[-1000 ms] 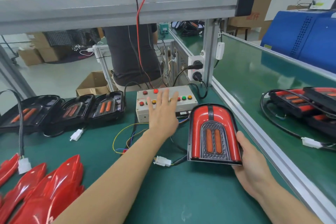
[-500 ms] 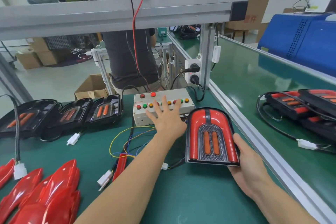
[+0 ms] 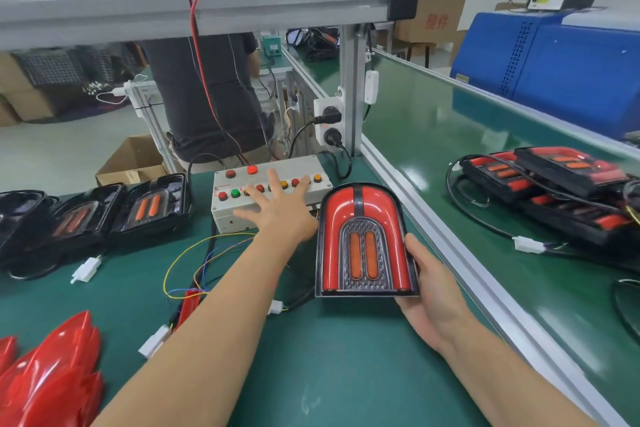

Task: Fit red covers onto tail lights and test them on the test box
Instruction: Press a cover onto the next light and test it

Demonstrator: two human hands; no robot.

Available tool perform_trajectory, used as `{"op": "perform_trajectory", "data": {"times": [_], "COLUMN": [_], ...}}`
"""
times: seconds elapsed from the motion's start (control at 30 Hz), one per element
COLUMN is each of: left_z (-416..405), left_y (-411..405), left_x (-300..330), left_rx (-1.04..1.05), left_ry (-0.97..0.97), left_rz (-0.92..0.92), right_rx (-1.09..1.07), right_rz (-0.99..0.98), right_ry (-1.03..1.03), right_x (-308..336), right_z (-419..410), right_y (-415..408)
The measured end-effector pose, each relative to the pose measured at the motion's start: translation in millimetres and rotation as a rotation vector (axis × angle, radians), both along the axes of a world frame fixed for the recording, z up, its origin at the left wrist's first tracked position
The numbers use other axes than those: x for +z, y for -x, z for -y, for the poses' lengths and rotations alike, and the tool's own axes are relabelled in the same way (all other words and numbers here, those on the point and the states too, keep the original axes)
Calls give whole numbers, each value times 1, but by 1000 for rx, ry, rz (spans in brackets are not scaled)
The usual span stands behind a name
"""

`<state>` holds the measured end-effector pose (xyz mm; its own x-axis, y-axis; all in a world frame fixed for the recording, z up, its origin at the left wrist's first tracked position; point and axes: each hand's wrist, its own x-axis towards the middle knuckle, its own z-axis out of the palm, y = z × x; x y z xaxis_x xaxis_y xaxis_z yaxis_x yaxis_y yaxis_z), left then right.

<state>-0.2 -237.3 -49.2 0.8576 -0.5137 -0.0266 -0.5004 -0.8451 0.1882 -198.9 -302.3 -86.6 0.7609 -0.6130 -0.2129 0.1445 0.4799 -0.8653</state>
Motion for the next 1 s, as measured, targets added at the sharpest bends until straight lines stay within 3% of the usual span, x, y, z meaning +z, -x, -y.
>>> {"op": "perform_trajectory", "data": {"times": [0.87,1.0], "left_z": [2,0], "left_y": [0,-3], "left_x": [-2,6], "left_rx": [26,-32], "left_ry": [40,-36], "left_rz": [-29,63], "right_rx": [-64,-52], "right_rz": [19,25], "right_ry": [-50,-55], "right_x": [1,3], "right_z": [-5,-3], "right_y": [1,0]}}
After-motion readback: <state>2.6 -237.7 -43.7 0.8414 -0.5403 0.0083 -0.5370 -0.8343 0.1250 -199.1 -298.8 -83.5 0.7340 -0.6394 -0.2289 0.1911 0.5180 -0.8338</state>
